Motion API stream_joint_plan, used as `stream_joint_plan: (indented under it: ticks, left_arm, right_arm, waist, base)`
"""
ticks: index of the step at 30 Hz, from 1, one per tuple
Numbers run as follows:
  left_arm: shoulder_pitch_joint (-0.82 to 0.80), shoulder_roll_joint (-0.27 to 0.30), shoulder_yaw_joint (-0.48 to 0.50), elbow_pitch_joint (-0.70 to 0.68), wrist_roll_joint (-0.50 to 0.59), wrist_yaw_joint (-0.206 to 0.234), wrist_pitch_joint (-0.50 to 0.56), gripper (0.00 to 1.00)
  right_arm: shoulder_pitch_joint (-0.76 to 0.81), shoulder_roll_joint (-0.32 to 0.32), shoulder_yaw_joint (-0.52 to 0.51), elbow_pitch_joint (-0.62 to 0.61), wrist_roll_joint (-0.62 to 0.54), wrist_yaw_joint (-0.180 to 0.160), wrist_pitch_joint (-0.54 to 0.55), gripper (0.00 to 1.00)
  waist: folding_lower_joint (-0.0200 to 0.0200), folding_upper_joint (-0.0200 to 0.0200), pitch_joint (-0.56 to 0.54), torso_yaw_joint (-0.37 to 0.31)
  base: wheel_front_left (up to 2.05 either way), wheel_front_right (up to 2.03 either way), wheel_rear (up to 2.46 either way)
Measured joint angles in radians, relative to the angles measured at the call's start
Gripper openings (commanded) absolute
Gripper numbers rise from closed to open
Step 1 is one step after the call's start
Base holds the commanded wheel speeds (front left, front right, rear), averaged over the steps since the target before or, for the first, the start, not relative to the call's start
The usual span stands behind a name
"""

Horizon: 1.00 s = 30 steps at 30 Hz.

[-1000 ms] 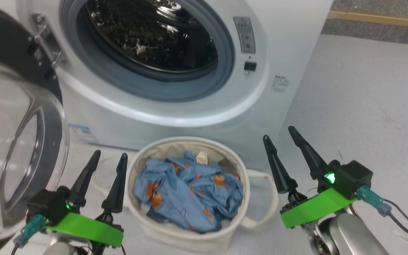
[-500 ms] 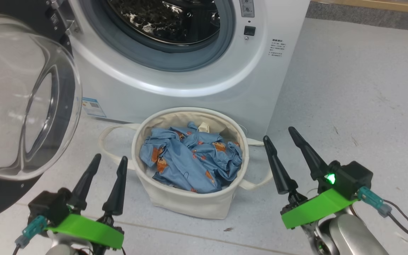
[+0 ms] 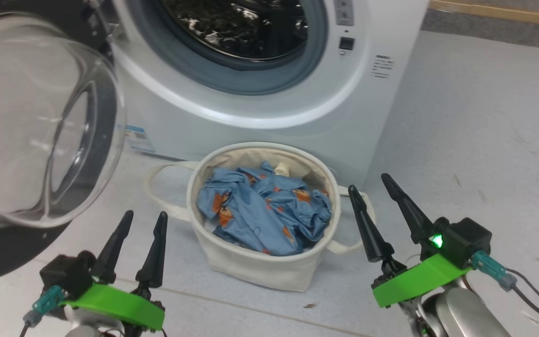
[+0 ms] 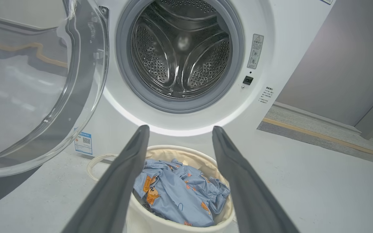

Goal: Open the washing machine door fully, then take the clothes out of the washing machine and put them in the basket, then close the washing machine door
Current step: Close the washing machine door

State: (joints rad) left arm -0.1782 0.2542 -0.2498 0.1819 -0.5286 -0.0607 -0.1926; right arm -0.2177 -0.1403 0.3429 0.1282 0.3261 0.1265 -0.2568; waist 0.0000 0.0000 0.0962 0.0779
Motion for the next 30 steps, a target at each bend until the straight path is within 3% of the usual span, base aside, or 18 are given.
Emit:
stream_joint_plan:
  ticks: [4, 7, 30]
  left_arm:
    - [0.0, -0.001, -0.005, 0.004, 0.01, 0.004, -0.009, 1.0]
    - [0.0, 0.003, -0.002, 0.015, 0.051, 0.043, -0.022, 1.0]
    - [0.04, -0.003, 0.043, 0.001, 0.052, 0.061, -0.056, 1.0]
  right_arm:
    - [0.0, -0.011, 0.0, 0.003, 0.0, 0.0, 0.0, 1.0]
    - [0.0, -0.021, 0.001, 0.009, 0.002, 0.0, 0.0, 1.0]
    - [0.001, -0.033, 0.016, 0.014, 0.01, 0.0, 0.002, 1.0]
  waist:
    - [0.0, 0.0, -0.002, 0.036]
    - [0.0, 0.0, -0.005, 0.069]
    - [0.0, 0.0, -0.027, 0.401]
  base:
    - [0.0, 0.0, 0.0]
    - [0.0, 0.0, 0.0]
    - [0.0, 0.0, 0.0]
